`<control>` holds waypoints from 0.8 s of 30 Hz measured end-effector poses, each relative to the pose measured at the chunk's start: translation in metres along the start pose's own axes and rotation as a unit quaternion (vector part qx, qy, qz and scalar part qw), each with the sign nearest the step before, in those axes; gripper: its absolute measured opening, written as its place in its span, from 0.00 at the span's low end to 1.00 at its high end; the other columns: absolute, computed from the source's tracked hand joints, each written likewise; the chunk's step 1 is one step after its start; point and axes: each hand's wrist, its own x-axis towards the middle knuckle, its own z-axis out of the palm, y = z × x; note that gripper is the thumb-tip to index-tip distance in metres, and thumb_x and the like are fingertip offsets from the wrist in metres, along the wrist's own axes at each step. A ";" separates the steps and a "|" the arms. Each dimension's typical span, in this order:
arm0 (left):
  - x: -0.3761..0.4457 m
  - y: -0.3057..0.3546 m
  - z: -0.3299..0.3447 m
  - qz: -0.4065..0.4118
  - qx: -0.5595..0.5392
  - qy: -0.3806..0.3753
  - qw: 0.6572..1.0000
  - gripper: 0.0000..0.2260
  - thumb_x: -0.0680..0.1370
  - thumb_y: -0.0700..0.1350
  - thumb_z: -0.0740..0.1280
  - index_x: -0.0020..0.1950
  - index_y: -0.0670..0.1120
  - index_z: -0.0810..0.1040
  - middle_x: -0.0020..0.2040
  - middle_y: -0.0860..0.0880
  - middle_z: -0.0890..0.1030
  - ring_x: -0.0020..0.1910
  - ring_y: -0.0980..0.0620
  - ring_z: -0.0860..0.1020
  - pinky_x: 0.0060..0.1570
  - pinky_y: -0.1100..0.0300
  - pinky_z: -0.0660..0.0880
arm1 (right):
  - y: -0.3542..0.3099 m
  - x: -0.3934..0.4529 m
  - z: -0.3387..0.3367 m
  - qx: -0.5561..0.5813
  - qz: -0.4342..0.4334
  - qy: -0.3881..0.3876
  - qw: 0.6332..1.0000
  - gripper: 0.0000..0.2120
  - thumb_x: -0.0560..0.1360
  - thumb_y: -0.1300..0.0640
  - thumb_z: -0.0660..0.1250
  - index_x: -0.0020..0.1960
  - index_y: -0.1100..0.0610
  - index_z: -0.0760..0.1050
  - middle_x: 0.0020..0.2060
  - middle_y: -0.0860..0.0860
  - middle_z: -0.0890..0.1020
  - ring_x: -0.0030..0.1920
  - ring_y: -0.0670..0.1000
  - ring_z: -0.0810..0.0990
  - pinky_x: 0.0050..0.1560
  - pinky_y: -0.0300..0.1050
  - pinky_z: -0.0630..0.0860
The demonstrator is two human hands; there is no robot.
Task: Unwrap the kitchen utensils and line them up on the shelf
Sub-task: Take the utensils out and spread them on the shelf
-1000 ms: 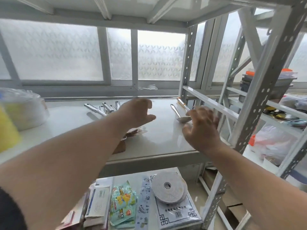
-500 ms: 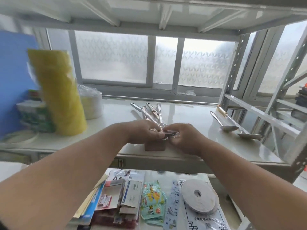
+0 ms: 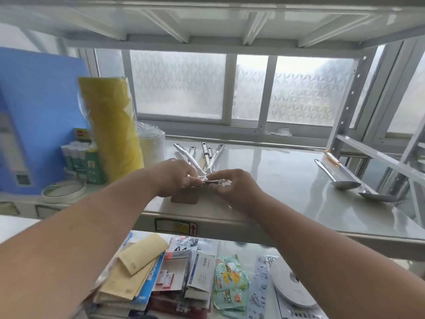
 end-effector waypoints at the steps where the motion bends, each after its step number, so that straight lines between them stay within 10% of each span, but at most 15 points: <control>1: -0.002 0.000 0.000 0.004 0.007 0.009 1.000 0.15 0.83 0.62 0.65 0.47 0.52 0.83 0.41 0.51 0.80 0.44 0.51 0.76 0.43 0.54 0.69 | 0.000 0.001 0.003 0.007 0.001 0.010 1.000 0.10 0.73 0.50 0.76 0.54 0.44 0.86 0.38 0.38 0.83 0.30 0.31 0.76 0.41 0.33 0.71; 6: -0.003 0.014 0.006 0.022 -0.006 0.022 1.000 0.36 0.74 0.80 0.50 0.43 0.48 0.75 0.40 0.46 0.79 0.41 0.49 0.76 0.46 0.52 0.74 | 0.001 0.004 -0.005 0.026 0.002 0.048 0.998 0.08 0.71 0.51 0.78 0.50 0.45 0.87 0.43 0.41 0.86 0.45 0.38 0.83 0.46 0.33 0.75; 13: 0.007 0.035 0.017 -0.032 0.004 0.068 0.997 0.41 0.72 0.81 0.54 0.70 0.52 0.71 0.56 0.44 0.81 0.53 0.45 0.76 0.47 0.50 0.73 | 0.009 -0.003 -0.033 -0.112 -0.067 0.050 0.990 0.12 0.83 0.50 0.63 0.61 0.41 0.82 0.43 0.47 0.72 0.45 0.46 0.73 0.48 0.41 0.69; 24: 0.033 0.079 0.041 -0.018 0.187 0.068 0.980 0.10 0.81 0.51 0.59 0.56 0.53 0.78 0.61 0.47 0.81 0.57 0.43 0.81 0.57 0.48 0.79 | 0.066 -0.048 -0.093 -0.256 -0.077 0.222 0.938 0.20 0.77 0.65 0.67 0.65 0.48 0.81 0.56 0.45 0.85 0.57 0.51 0.81 0.56 0.48 0.80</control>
